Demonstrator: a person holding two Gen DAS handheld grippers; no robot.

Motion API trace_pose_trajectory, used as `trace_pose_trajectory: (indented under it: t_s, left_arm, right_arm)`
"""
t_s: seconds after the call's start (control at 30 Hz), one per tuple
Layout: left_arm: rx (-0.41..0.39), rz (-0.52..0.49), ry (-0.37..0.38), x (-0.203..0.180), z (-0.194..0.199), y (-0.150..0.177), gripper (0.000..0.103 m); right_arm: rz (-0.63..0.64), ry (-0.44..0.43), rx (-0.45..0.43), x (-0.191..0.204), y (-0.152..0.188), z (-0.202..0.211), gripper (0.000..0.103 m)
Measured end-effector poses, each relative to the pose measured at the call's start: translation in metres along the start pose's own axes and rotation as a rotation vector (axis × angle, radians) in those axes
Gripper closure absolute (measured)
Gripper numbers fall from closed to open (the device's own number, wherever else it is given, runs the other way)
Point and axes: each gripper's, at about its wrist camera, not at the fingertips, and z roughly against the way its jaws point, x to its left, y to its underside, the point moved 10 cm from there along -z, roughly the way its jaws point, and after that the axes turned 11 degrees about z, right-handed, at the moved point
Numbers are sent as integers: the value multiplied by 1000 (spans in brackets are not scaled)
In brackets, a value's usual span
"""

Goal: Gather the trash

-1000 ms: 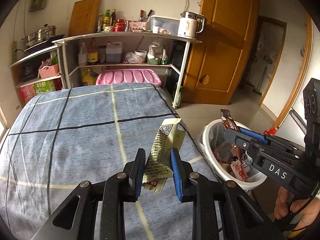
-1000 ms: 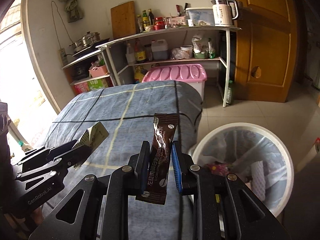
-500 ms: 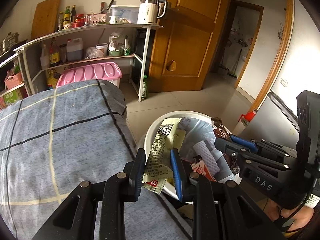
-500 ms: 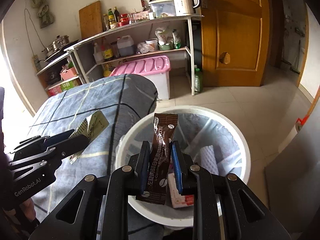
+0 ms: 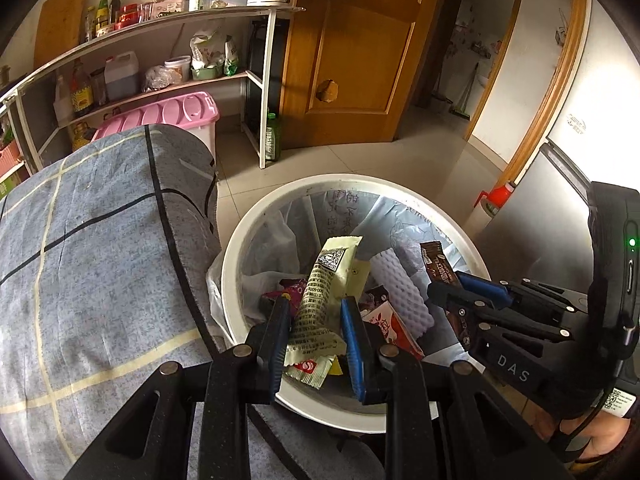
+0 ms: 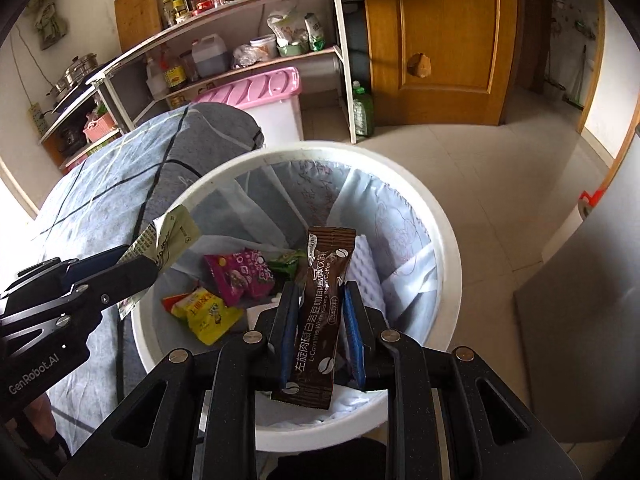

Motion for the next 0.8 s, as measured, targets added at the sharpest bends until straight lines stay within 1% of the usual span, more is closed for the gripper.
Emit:
trace_pose_trajectory:
  t_s: [0.03,0.07,0.1,0.13,0.17,0.27,0.37,0.47,0.7,0.8]
  left_arm:
    - [0,0,-3,0,-1,0,76]
    - [0,0,-4,0,-2,-1,76]
    - [-2,1,-7,0,-2,-1,76]
    - [-4,0,-9,0,-2,-1,74]
    - [-5,1,-11,1,-1,-1,70]
    - [-22,6,-10,3,5,-3,64]
    - [-59,-12,-40,6,13,-4,62]
    - [-81,1,-34,9,25,-3,58]
    - [-180,-4,-110,17,59,7,58]
    - [-202,-9,-118,17,74,16,58]
  right_arm:
    - [-4,-7,-3,-1,1,-1,79]
    - [-8,-8,-4,-2,1,-2,75]
    - [-11,-3,-1,-4,3,-2,67]
    - [-13,-1,-2,-4,3,-2,62]
    - [-15,1,-8,-4,3,-1,58]
    - [-23,1,-20,-5,3,3,58]
    - [-33,5,-33,-4,3,11,58]
    - [-45,6,-67,-1,2,23,58]
    - [-73,6,-153,15,7,59,58]
    - [-59,51,-200,23,12,76,58]
